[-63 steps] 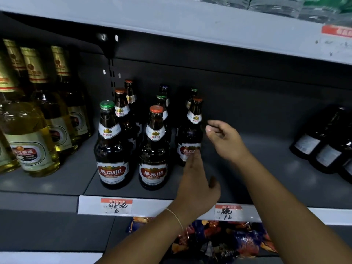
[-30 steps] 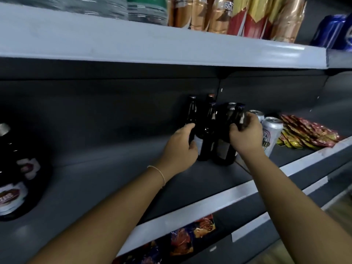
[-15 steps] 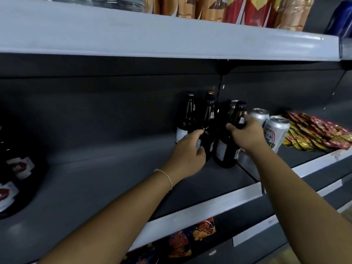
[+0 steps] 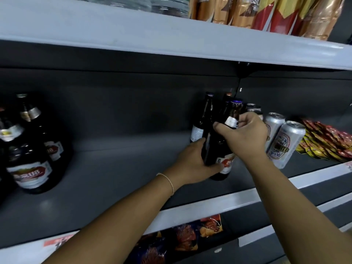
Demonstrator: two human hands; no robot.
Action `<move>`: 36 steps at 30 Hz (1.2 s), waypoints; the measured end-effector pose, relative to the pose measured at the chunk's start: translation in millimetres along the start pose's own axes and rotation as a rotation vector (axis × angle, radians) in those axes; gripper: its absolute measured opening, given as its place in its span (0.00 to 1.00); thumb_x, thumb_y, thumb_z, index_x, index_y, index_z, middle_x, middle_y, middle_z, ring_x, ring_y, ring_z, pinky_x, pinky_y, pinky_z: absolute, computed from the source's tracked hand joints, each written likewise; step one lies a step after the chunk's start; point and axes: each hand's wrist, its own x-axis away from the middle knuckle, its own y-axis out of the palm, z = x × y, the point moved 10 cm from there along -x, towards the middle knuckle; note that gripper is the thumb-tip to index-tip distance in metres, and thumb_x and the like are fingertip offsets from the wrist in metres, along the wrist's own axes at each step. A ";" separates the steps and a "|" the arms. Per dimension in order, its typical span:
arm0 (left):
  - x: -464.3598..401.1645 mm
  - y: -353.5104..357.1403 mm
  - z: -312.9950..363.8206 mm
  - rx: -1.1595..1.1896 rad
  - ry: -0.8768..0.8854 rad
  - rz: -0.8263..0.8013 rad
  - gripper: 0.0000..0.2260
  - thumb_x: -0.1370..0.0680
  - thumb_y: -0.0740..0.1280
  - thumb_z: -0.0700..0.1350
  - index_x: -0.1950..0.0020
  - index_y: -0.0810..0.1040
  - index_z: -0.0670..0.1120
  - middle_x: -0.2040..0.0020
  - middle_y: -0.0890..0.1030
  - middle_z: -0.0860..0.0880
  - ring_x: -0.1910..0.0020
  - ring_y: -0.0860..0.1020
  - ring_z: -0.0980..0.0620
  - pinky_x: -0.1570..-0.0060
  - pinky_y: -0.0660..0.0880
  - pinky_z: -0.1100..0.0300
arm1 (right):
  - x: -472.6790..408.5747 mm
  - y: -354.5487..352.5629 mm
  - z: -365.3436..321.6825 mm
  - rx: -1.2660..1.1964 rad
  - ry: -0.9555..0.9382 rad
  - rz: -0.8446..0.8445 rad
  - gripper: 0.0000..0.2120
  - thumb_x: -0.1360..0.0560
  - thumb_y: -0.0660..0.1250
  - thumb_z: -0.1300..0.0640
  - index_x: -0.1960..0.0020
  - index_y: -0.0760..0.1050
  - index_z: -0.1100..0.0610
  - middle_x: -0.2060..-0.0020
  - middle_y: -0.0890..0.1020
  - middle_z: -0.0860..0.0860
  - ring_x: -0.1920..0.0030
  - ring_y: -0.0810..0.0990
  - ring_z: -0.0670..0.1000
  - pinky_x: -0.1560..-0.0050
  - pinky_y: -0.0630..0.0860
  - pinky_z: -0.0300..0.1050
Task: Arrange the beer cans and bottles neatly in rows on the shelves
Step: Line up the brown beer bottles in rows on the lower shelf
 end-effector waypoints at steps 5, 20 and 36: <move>32.9 -36.4 -21.2 0.021 -0.091 0.057 0.30 0.38 0.78 0.59 0.38 0.72 0.58 0.43 0.80 0.59 0.45 0.78 0.61 0.44 0.77 0.58 | 30.4 34.8 -44.7 -0.074 0.023 -0.070 0.25 0.40 0.82 0.47 0.65 0.64 0.51 0.72 0.70 0.44 0.70 0.68 0.44 0.67 0.67 0.42; 162.7 -189.1 -109.2 0.059 -0.314 0.475 0.25 0.42 0.80 0.52 0.48 0.75 0.56 0.54 0.82 0.59 0.57 0.80 0.64 0.56 0.79 0.64 | 143.6 153.4 -174.7 -0.181 -0.025 -0.286 0.25 0.40 0.81 0.43 0.62 0.67 0.51 0.63 0.76 0.49 0.65 0.75 0.47 0.66 0.69 0.40; 255.6 -263.1 -160.7 0.322 -0.322 0.427 0.28 0.40 0.82 0.43 0.43 0.78 0.53 0.49 0.84 0.55 0.49 0.82 0.56 0.43 0.78 0.53 | 257.9 231.1 -253.0 -0.529 -0.059 -0.893 0.13 0.25 0.72 0.65 0.44 0.77 0.53 0.52 0.86 0.46 0.48 0.84 0.46 0.45 0.79 0.45</move>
